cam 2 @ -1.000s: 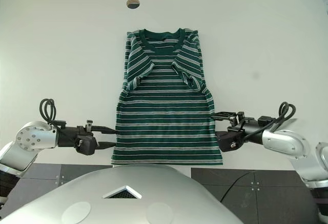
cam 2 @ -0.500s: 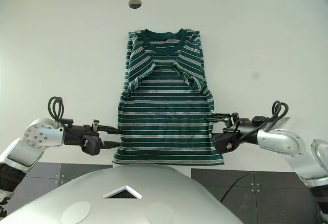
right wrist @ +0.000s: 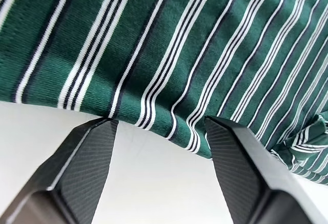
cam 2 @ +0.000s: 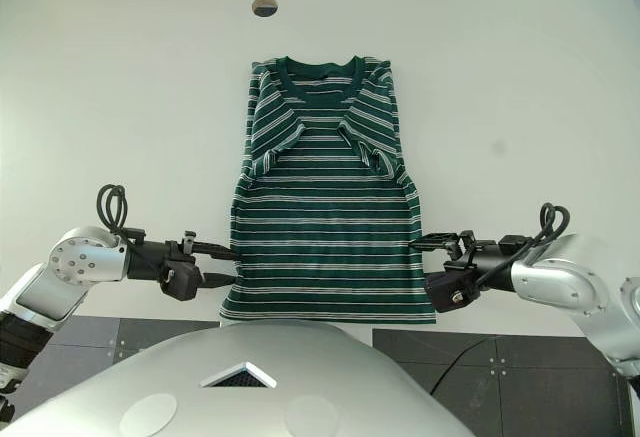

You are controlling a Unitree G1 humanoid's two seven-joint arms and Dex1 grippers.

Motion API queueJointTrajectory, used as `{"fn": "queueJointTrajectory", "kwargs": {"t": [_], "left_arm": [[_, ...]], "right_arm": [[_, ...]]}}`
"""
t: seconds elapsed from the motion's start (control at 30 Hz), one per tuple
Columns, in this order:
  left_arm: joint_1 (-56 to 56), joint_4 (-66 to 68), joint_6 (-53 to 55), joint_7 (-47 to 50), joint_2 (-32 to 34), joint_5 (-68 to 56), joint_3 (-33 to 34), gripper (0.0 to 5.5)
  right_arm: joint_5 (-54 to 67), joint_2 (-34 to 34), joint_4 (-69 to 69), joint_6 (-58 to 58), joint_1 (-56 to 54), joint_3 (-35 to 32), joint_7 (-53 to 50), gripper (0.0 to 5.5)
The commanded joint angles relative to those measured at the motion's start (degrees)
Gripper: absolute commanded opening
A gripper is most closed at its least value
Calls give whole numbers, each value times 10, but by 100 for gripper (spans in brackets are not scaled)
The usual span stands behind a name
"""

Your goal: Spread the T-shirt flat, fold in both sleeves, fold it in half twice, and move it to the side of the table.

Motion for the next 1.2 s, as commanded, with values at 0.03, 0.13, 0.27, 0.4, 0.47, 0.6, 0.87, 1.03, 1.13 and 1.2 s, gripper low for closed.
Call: {"fn": "queueJointTrajectory", "kwargs": {"t": [0.03,0.13,0.27,0.4,0.47,0.6,0.87,1.03,1.13,1.2], "left_arm": [[-18,15,42,-19,5,42,-15,173],[-28,11,54,-30,10,47,-25,124],[-36,7,66,-41,14,48,-33,53],[-39,8,75,-48,13,47,-39,10],[-40,7,79,-50,14,45,-41,10],[-39,3,87,-55,17,43,-44,10],[-4,-41,108,-111,61,-83,-18,10],[9,-72,162,-148,62,-260,50,10],[-7,-68,208,-140,40,-314,83,10],[-34,-46,248,-105,13,-306,89,10]], "right_arm": [[-59,2,33,18,38,98,72,315],[-57,5,34,15,25,109,82,283],[-53,11,41,10,12,118,91,194],[-52,26,41,4,-4,133,100,106],[-53,33,40,2,-10,139,103,68],[-44,34,16,10,-10,142,119,14],[143,18,-70,108,3,122,150,14],[254,54,-44,123,-36,95,153,14],[296,69,-12,128,-60,67,151,14],[315,77,21,123,-74,52,153,14]]}}
